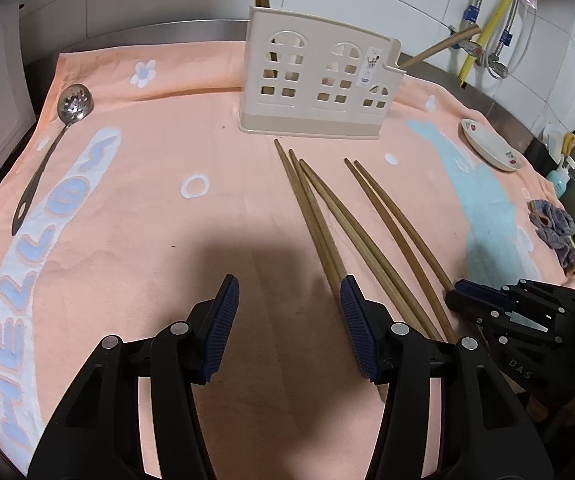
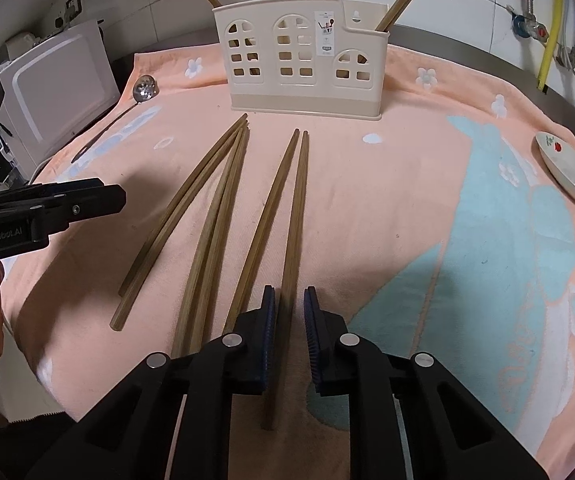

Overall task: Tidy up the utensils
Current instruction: 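Move both open tools back over the remaining chopsticks, then close the left tool on a chopstick and lift it while the right tool grasps another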

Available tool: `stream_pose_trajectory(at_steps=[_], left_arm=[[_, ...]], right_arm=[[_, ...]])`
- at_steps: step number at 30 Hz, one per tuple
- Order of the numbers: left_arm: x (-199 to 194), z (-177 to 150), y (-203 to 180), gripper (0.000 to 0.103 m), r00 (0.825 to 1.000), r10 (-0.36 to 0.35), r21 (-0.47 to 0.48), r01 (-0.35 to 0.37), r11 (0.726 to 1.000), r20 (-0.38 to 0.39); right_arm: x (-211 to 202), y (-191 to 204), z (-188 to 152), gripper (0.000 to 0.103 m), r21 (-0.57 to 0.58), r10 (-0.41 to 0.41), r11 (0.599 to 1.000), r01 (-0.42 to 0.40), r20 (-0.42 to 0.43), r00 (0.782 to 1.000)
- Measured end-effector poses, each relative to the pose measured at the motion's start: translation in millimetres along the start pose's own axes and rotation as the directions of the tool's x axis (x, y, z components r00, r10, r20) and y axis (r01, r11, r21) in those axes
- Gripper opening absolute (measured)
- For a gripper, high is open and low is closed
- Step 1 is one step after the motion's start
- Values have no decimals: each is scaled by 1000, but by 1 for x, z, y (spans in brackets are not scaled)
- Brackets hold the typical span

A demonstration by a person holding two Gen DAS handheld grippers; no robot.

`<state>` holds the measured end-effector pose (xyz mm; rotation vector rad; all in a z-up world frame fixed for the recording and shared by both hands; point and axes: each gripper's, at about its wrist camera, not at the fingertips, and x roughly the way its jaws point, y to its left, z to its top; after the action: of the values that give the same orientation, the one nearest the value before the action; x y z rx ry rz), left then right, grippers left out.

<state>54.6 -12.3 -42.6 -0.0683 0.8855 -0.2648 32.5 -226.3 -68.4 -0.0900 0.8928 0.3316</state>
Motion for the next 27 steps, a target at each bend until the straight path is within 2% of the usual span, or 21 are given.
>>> stream_pose_trajectory(at_steps=[5,12,16,22,27], left_arm=[[7,0,-6,51,1000,-7,5,7,1000,-13],[21,0,-14,38,998,-34,-2,34,999,-47],[28,1,-18,34,997,-42,-7,42,999,-63],[38,4,-19,26,997,-26,-23,25,999,-75],[41,9,-19,25,997,0,-25,-2,1000,-76]], right_arm=[[0,1,-1,8,-6,-17,1000,18,5,1000],[-2,-3,-2,7,4,-19,1000,19,14,1000],[-4,-9,-3,6,19,-22,1000,21,20,1000],[-6,-19,-5,6,42,-21,999,20,28,999],[-6,-23,-8,7,51,-8,999,7,34,999]])
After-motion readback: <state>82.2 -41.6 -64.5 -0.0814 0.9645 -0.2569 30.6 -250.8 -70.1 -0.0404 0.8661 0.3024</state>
